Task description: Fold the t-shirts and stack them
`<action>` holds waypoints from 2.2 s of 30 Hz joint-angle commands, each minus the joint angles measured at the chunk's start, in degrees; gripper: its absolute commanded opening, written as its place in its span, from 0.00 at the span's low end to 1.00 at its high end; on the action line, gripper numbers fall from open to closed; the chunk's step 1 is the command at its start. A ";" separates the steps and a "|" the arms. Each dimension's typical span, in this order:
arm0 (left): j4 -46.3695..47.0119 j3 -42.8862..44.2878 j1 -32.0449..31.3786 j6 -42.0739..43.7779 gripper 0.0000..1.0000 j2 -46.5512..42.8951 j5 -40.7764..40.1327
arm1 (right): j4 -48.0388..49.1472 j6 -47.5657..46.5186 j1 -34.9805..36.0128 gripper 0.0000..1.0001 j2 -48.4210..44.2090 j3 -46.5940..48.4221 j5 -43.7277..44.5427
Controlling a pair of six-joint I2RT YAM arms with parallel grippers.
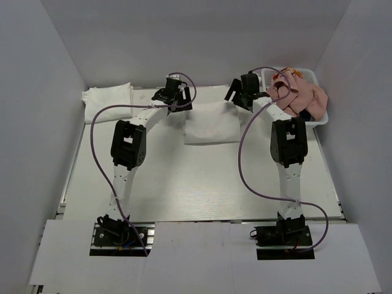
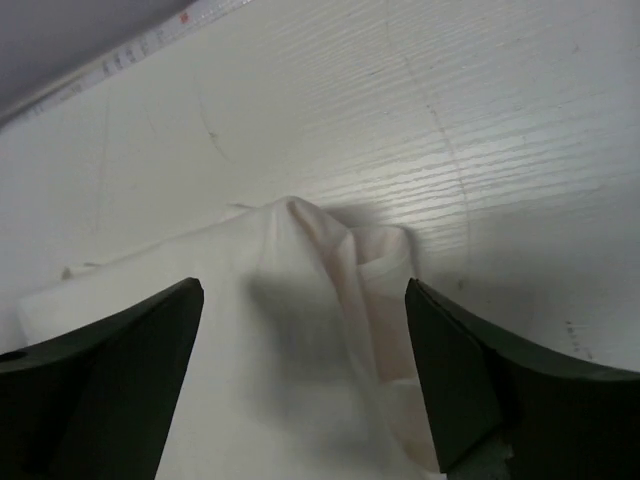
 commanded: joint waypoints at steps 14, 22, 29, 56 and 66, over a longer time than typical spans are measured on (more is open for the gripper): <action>2.49 -18.01 -0.68 1.35 1.00 -18.06 9.33 | 0.65 -11.30 -0.50 0.90 -15.19 -15.05 -10.66; 0.99 -13.99 -0.15 -0.85 1.00 -11.74 7.74 | -6.82 -12.80 -0.59 0.90 -7.21 -8.73 -9.79; 4.24 -12.04 0.38 -1.38 0.96 -6.29 9.50 | -3.95 -12.98 -0.85 0.62 -5.25 -8.45 -18.65; 12.59 -17.05 2.66 -1.39 0.13 -3.47 14.25 | 4.51 -4.45 -8.68 0.09 -0.33 -17.69 -25.12; 13.82 -16.79 2.66 1.16 0.00 -3.47 17.16 | -0.25 -10.94 -7.09 0.90 -6.21 -15.13 -21.29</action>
